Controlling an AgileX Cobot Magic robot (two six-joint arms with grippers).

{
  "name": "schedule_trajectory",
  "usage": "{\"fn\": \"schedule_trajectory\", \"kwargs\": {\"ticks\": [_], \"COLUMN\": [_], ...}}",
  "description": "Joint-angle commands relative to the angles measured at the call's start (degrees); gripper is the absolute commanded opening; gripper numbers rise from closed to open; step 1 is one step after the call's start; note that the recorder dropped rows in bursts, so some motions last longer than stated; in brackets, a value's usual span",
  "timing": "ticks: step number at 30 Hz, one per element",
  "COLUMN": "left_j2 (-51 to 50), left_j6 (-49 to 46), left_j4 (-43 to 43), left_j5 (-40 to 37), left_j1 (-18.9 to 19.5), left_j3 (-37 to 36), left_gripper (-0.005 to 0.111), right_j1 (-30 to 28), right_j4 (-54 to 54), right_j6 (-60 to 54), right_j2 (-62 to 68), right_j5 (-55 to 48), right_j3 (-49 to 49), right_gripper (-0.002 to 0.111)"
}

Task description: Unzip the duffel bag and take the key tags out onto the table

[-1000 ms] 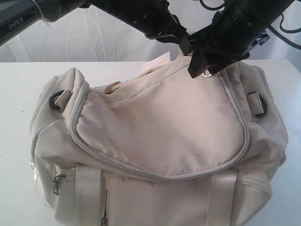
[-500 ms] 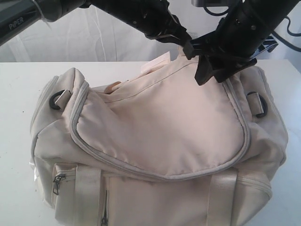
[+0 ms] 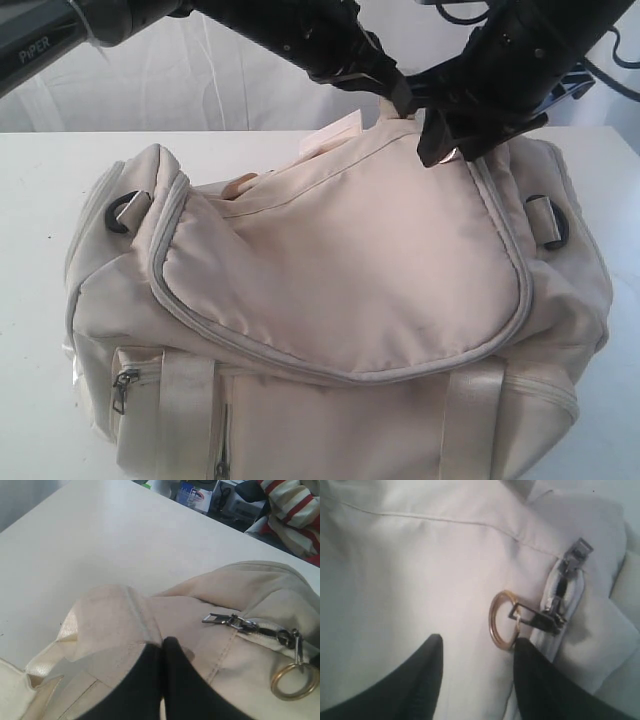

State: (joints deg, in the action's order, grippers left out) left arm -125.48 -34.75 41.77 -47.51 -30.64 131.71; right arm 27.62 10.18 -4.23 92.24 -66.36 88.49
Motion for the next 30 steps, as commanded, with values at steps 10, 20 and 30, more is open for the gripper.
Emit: {"fn": "schedule_trajectory", "kwargs": {"ticks": [10,20,30], "left_j2": [1.8,1.8,1.8], "left_j6": [0.2,0.1,0.0], "left_j4": [4.3,4.3,4.3], "left_j5": [0.0,-0.2,-0.4], "left_j1": [-0.3,-0.3,-0.3], "left_j3": [1.0,1.0,1.0], "left_gripper": [0.0,0.0,0.0], "right_j1": [-0.1,-0.1,-0.1], "right_j4": [0.2,0.2,-1.0], "right_j6": [1.5,1.5,-1.2], "right_j2": [3.2,3.3,3.2], "right_j5": [1.4,5.8,2.9], "right_j3": [0.0,0.0,0.0], "right_gripper": [0.039,0.032,0.004]}}
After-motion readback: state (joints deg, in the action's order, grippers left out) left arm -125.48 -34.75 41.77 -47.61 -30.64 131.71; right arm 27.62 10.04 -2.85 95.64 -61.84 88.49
